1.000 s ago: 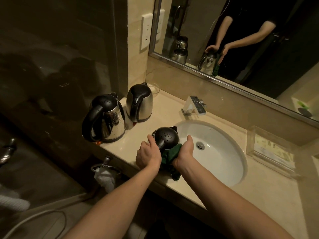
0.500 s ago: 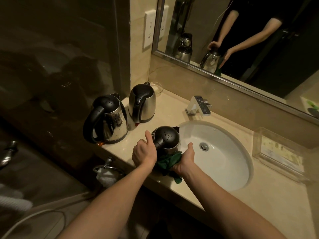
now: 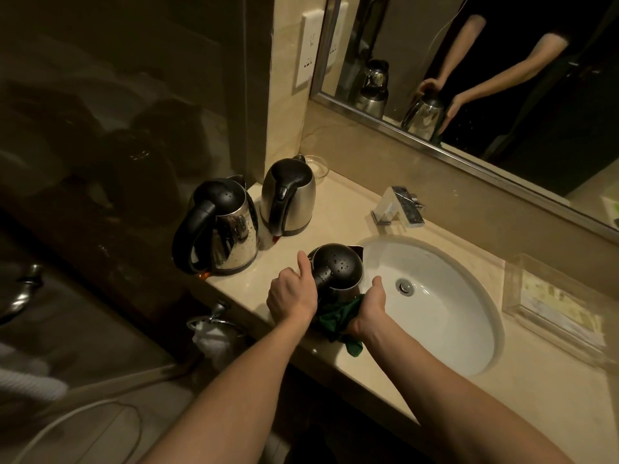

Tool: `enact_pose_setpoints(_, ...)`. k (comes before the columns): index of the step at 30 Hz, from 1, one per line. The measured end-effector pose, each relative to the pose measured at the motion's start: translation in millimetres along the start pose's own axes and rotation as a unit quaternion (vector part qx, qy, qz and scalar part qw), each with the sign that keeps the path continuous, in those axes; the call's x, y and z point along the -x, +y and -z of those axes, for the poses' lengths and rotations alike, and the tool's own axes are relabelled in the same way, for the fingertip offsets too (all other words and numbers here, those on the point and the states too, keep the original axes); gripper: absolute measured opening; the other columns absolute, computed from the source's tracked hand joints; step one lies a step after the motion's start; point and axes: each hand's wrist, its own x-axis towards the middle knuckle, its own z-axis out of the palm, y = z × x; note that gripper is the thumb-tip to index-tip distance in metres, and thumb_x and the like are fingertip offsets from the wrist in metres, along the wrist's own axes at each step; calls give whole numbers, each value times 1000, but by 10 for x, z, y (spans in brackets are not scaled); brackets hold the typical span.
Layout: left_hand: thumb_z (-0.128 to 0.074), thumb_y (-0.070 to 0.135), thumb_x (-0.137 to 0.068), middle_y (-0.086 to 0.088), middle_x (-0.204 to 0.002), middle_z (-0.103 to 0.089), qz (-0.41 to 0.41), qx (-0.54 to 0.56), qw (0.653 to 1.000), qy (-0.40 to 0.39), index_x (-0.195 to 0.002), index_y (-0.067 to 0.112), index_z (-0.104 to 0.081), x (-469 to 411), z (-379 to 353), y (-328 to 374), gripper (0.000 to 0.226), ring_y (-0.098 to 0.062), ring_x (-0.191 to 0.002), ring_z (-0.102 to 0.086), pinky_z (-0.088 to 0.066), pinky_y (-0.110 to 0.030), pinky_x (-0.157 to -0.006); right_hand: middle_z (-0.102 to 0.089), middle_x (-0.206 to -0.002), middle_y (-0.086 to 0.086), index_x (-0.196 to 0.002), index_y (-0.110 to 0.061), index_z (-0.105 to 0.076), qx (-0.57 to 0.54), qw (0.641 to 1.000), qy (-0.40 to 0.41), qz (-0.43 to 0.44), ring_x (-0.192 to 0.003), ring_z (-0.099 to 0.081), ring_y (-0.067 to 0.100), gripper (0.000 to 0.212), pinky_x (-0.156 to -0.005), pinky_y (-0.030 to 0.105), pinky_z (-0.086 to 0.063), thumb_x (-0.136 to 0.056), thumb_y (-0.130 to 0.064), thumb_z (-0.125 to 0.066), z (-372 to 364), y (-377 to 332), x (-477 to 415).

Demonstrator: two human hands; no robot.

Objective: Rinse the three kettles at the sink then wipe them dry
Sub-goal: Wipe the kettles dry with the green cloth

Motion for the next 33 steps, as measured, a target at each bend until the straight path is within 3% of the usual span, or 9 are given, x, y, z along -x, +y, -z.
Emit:
enact_pose_setpoints(3, -16, 64, -100, -14, -95, -70, -5, -6, 1000, 1, -93, 6, -70, -6, 1, 12, 79, -31, -93, -65, -51, -42, -85, -58, -121, 22, -128, -3, -54, 0, 1000, 5, -1, -128, -49, 40, 83, -101, 51, -38, -92, -75, -31, 32, -36, -7)
enact_pose_setpoints(6, -15, 65, -99, -14, -94, -71, -9, -13, 1000, -1, -92, 6, -70, -16, -9, 5, 81, -30, -90, -66, -52, -42, -83, -57, -132, 24, -133, -2, -53, -23, 1000, -6, 6, -127, -50, 42, 88, -109, 54, -36, -88, -75, -35, 21, -58, 37)
enact_pose_setpoints(13, -18, 62, -101, -15, -94, -70, -21, -9, 1000, 2, -91, 4, -70, -19, 5, -5, 78, -31, -89, -65, -48, -39, -77, -63, -121, 20, -119, -4, -56, 19, 998, 34, 48, -118, -56, 38, 76, -109, 50, -40, -90, -71, -37, -13, -298, 47)
enact_pose_setpoints(17, -19, 63, -100, -15, -93, -70, -25, -5, 1000, -4, -89, 5, -69, -23, 26, 11, 77, -31, -88, -66, -51, -41, -78, -61, -126, 20, -130, -6, -56, 73, 996, 15, 50, -120, -54, 40, 97, -108, 54, -39, -77, -84, -34, -40, -205, 49)
enact_pose_setpoints(21, -19, 64, -100, -13, -90, -69, -23, -5, 1000, -18, -83, 8, -66, -35, 37, 7, 74, -28, -84, -65, -52, -40, -77, -55, -137, 18, -136, -9, -54, 112, 993, 29, 31, -134, -44, 38, 93, -116, 53, -29, -87, -82, -25, -26, -138, 14)
enact_pose_setpoints(23, -19, 65, -99, -12, -87, -68, -24, -3, 999, -24, -79, 10, -63, -49, 40, 5, 73, -27, -82, -65, -52, -40, -75, -53, -141, 20, -141, -9, -50, 112, 993, 17, 26, -136, -42, 39, 100, -117, 57, -25, -83, -85, -23, 6, -117, -2)
enact_pose_setpoints(26, -20, 65, -99, -11, -84, -67, -32, -1, 999, -38, -72, 13, -57, -92, 48, 0, 69, -27, -80, -65, -52, -39, -74, -57, -133, 23, -139, -9, -52, 74, 997, 5, 16, -129, -48, 42, 100, -114, 59, -29, -81, -86, -26, 80, -153, -77)
enact_pose_setpoints(31, -24, 61, -101, -7, -77, -62, -44, -7, 998, -49, -71, 13, -56, -131, 81, 6, 66, -25, -76, -62, -44, -33, -67, -62, -112, 20, -117, -5, -53, 97, 994, 9, 52, -118, -52, 39, 76, -107, 50, -37, -93, -74, -31, 46, -328, -7)
enact_pose_setpoints(33, -25, 60, -102, -5, -75, -60, -49, -8, 997, -51, -70, 13, -55, -143, 80, 12, 65, -23, -73, -60, -41, -32, -65, -63, -109, 18, -112, -5, -56, 100, 993, 3, 57, -114, -53, 38, 75, -104, 47, -38, -94, -73, -31, 16, -404, -18)
